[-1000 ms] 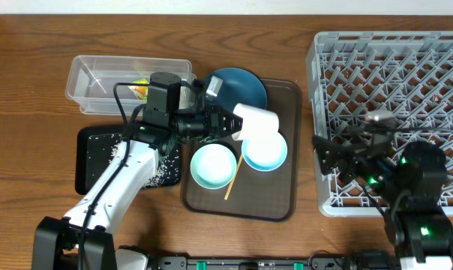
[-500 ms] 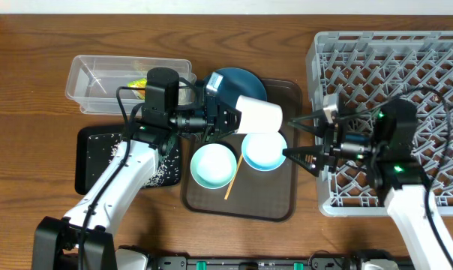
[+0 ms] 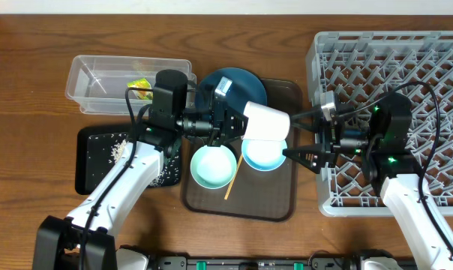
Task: Sort waste into correct bins and load items into the dishwasher rack
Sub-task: 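Hand pink cup from left gripper to right gripper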
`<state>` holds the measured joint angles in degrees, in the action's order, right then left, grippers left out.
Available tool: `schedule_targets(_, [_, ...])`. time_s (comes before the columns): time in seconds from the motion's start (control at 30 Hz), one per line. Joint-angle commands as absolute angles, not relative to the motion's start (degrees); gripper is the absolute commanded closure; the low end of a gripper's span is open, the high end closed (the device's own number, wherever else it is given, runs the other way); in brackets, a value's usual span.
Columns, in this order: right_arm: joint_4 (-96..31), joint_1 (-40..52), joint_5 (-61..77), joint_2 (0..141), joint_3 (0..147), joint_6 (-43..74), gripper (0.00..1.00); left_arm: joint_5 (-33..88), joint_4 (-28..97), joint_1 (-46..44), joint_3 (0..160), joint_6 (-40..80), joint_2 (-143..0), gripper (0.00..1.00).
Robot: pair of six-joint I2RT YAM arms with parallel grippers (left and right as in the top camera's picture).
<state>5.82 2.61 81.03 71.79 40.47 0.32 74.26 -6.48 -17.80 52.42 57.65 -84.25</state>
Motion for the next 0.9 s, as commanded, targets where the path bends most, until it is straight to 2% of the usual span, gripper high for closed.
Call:
schedule_targets(0.0, [7.44, 3.09, 82.30, 71.92, 41.15, 2.79, 0.07, 75.35, -6.74, -17.98, 53.49, 57.98, -84.77, 0.93])
schedule_targets(0.47, [13.45, 4.38, 82.35, 71.92, 41.15, 5.98, 0.08, 70.83, -6.79, -21.69, 53.49, 59.46, -84.77, 0.94])
schedule_targets(0.6, [14.68, 6.46, 82.32, 71.92, 41.15, 5.96, 0.12, 70.17, -6.79, -22.00, 53.49, 60.20, -84.77, 0.93])
schedule_targets(0.87, [14.79, 8.97, 79.70, 71.92, 41.15, 5.96, 0.27, 70.04, -6.81, -22.00, 53.49, 60.36, -84.77, 0.94])
